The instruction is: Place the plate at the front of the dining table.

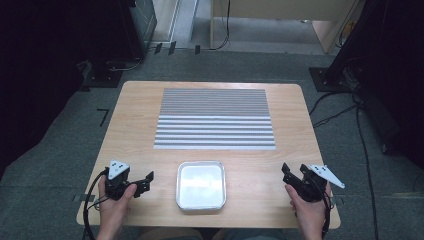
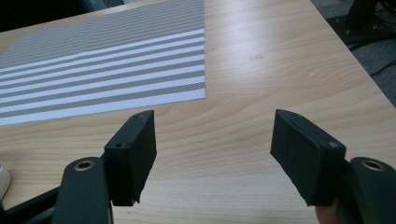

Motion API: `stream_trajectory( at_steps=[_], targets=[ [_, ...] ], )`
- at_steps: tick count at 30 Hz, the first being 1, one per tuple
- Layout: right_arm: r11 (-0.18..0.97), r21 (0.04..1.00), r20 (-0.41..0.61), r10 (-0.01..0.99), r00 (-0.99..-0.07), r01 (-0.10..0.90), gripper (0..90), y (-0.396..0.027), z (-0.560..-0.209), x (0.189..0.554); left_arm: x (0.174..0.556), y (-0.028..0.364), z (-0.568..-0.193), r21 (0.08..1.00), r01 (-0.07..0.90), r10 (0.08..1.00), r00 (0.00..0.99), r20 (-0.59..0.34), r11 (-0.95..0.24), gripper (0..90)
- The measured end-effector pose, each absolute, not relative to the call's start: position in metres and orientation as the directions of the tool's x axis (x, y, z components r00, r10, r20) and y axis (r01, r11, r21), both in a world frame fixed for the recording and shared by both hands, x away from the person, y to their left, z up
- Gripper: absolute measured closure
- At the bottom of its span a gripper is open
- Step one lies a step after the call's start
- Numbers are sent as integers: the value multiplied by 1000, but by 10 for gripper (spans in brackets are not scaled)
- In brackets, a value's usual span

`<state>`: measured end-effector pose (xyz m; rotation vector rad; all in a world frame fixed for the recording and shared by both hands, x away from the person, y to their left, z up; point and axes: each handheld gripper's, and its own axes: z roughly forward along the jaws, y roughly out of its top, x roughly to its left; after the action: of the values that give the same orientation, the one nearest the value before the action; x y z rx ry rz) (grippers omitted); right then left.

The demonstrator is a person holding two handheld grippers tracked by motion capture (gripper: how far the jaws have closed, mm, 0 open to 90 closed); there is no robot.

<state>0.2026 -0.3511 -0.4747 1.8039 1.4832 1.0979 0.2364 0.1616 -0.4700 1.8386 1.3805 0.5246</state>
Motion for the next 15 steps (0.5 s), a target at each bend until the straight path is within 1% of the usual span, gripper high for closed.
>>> stream_trajectory(
  at_steps=[6,7,8,11,15],
  targets=[
    [-206,832,227,974,24,515,347,-339,-471,201,235,154,-469,774,620,933,341,-117,-129,97],
    [-199,829,226,974,12,523,398,-334,-471,201,235,152,-469,776,618,932,343,-119,-128,97],
    [-199,829,226,974,12,523,398,-334,-471,201,235,151,-469,776,617,931,346,-119,-129,97],
    [-192,834,227,974,-6,518,450,-328,-471,200,234,146,-469,775,616,926,358,-118,-139,97],
    [-191,836,243,969,-35,514,477,-320,-469,198,233,140,-469,777,612,919,375,-123,-146,98]
  ],
)
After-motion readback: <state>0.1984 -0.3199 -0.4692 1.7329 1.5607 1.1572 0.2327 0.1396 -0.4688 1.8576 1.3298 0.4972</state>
